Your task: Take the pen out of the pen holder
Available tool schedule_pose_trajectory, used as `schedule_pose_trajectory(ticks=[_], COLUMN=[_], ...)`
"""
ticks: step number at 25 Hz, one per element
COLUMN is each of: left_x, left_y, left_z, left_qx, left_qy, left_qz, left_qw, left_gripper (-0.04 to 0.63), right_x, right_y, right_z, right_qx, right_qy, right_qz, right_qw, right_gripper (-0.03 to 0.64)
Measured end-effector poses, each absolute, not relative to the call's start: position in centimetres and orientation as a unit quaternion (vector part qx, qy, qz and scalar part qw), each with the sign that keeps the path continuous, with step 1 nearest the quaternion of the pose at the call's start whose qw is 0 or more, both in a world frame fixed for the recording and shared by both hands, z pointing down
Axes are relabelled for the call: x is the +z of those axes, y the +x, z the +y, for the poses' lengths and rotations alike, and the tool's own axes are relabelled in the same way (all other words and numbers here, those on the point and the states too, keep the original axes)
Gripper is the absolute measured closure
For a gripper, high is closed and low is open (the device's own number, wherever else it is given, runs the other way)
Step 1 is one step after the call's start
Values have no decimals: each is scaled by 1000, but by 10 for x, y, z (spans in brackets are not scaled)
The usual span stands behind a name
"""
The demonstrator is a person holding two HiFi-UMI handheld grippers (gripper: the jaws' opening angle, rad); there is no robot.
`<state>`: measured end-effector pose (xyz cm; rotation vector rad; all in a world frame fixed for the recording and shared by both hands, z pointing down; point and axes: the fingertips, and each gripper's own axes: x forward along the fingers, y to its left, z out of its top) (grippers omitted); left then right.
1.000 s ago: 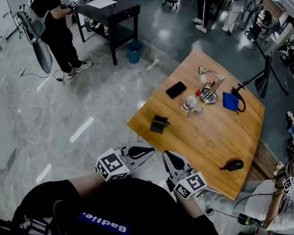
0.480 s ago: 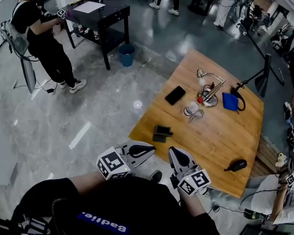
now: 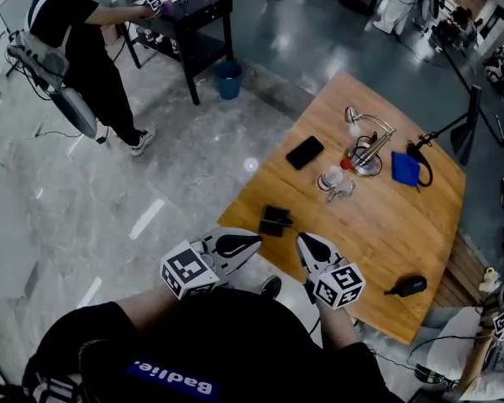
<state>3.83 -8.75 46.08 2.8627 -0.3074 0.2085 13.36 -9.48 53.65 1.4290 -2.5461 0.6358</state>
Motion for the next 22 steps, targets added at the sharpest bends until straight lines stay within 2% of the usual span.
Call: schedule_pose_trajectory(ticks=[7,12,16,22], left_x=[471,472,475,479], left_y=[48,46,44,37], left_z=[-96,-102,-105,-109], left_qx=[78,77,78,77], left_qy=[978,975,972,968], left_qz=[-139,-158,-169,-184], left_qw=[133,138,141,150], left_gripper=[586,586,586,586], right_x=[581,601,618,631], right_y=[155,155,158,154], right_z=[-115,-128,-135,-144], right_qx=[261,266,275,309], right_qy=[451,431,422,400], right_qz=[-847,-849,-846,-844], right_qw=[109,151,173,179], right_gripper=[609,572,571,560])
